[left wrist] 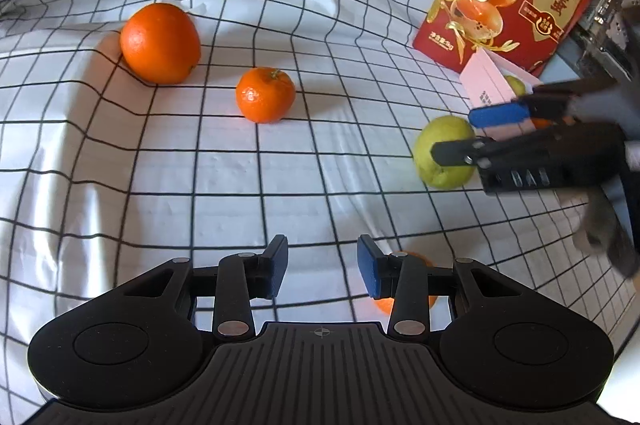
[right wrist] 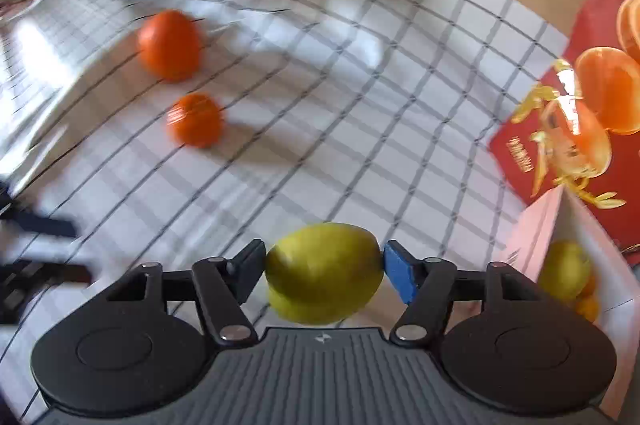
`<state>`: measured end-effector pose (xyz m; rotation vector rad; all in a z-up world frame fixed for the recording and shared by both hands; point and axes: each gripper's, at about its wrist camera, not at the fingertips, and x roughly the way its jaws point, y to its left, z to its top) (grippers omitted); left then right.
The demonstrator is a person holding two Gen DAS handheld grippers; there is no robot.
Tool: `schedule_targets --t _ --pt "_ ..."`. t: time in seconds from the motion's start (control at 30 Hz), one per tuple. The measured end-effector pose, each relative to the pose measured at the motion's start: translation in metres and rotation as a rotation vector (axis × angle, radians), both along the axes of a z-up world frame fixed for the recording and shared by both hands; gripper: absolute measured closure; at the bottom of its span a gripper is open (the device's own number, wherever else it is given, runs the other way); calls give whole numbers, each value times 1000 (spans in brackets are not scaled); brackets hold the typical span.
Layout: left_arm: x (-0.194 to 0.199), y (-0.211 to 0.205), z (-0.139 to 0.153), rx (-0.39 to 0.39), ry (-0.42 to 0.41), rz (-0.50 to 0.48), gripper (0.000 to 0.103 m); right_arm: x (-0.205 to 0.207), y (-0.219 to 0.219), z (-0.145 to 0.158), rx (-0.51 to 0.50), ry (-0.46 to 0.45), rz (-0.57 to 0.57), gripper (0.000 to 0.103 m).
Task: Organize fruits
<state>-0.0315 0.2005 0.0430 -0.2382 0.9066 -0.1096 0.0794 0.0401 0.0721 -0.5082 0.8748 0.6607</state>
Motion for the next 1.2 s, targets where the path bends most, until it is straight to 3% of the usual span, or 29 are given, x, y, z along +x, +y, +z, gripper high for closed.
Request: schedule_targets --t 0.07,0.13,0.53,0.67,0.93,1.07,1.2 --pt "4 -3 -1 -7 1 -12 60 -16 -4 2 -1 -43 12 52" --pt "8 -8 -2 -13 3 -29 60 -24 -10 4 8 -60 18 52" --pt "26 -33 1 -25 -16 -105 61 -48 -40 2 134 10 -40 51" --pt "28 -32 2 -21 -20 -103 61 -58 -38 -1 143 -6 -35 45" --pt "20 -26 6 -12 -36 -76 61 -61 -46 -1 220 -2 -120 44" --pt "10 -26 8 -5 -42 -84 61 -71 -67 9 266 -67 -209 25" --pt "2 -31 8 4 -42 -115 61 -73 -84 9 304 -39 -254 25"
